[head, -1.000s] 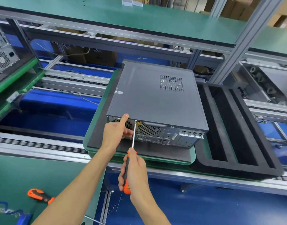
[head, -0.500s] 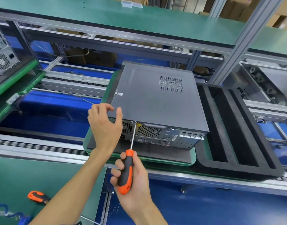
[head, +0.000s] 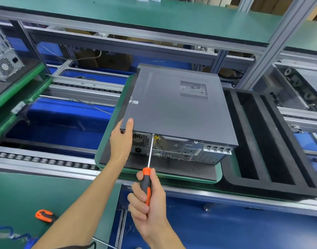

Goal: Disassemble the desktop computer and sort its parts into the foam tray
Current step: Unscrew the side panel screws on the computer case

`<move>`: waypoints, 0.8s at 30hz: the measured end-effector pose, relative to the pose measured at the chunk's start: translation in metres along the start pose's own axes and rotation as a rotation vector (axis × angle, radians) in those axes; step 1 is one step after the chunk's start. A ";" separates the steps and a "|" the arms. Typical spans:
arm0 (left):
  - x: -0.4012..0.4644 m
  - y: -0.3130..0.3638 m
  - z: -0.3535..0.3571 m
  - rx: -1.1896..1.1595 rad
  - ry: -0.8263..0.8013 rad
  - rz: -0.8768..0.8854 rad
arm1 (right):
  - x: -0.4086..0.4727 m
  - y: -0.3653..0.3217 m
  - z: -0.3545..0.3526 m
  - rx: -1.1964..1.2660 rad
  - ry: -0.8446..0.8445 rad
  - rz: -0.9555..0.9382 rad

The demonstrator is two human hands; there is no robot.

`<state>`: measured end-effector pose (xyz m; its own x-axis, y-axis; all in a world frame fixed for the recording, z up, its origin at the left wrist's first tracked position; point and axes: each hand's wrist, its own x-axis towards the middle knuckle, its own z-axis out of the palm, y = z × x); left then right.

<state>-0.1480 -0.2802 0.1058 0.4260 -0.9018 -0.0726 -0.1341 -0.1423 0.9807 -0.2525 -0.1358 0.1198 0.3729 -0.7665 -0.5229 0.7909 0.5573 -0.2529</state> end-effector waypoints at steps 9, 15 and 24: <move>-0.006 0.008 0.000 0.031 0.019 0.002 | 0.005 -0.006 -0.006 -0.630 0.234 -0.094; -0.007 0.008 -0.001 0.036 0.031 0.015 | -0.007 -0.029 -0.013 -0.014 -0.111 0.124; -0.002 0.003 0.000 0.097 0.031 -0.002 | 0.006 -0.013 -0.012 0.058 -0.178 0.127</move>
<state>-0.1493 -0.2789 0.1091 0.4539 -0.8885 -0.0674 -0.2183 -0.1842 0.9583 -0.2661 -0.1437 0.1105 0.5467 -0.7386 -0.3944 0.7570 0.6373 -0.1443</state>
